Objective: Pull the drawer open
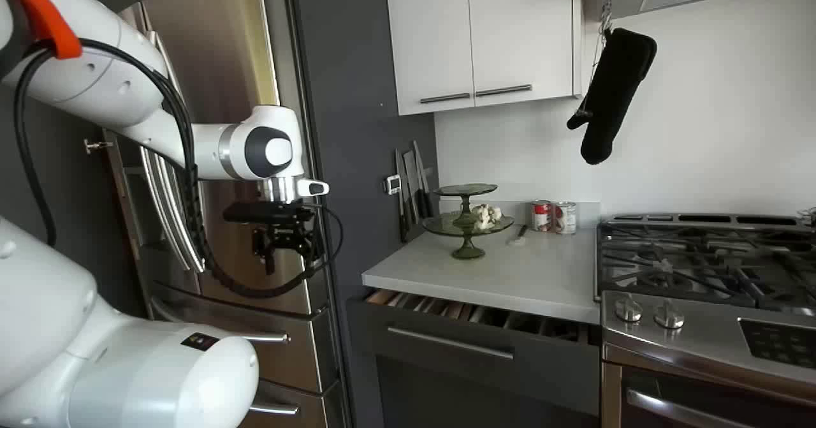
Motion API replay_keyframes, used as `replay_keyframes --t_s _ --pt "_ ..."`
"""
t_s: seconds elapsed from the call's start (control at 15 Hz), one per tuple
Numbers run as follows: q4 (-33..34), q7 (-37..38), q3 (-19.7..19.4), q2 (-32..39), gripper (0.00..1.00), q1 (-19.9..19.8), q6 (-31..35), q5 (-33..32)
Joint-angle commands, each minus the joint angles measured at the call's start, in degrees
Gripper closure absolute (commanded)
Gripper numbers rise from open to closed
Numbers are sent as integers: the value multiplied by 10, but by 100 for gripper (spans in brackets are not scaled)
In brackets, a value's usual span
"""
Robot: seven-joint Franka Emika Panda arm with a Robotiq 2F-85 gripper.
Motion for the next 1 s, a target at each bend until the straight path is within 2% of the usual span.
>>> replay_keyframes --t_s 0.0,0.67,0.93 --pt "1 0 0 0 0 0 -1 0" --pt "1 0 0 0 0 0 -1 0" --pt "-12 -10 -26 6 0 -34 36 -18"
